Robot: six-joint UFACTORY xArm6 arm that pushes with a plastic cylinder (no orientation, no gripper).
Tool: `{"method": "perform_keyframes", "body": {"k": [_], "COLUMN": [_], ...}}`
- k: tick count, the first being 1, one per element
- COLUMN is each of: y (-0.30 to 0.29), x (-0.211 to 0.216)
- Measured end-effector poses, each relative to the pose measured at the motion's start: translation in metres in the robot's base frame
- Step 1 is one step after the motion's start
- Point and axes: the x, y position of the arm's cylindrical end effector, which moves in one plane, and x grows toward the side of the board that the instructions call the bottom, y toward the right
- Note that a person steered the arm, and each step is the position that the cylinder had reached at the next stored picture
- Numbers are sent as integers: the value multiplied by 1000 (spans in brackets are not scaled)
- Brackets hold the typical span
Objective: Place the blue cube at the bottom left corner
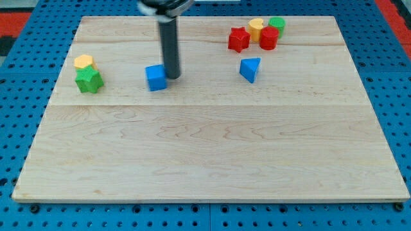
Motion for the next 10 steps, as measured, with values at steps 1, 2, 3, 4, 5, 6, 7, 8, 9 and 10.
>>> {"method": "perform_keyframes", "body": {"k": [1,2,3,4,5,6,7,8,9,10], "y": [-24,-42,-69,-86,-89,-109,-122,-122,-108,-158], "x": [9,-18,-7,12,24,24,56,104,84,52]}}
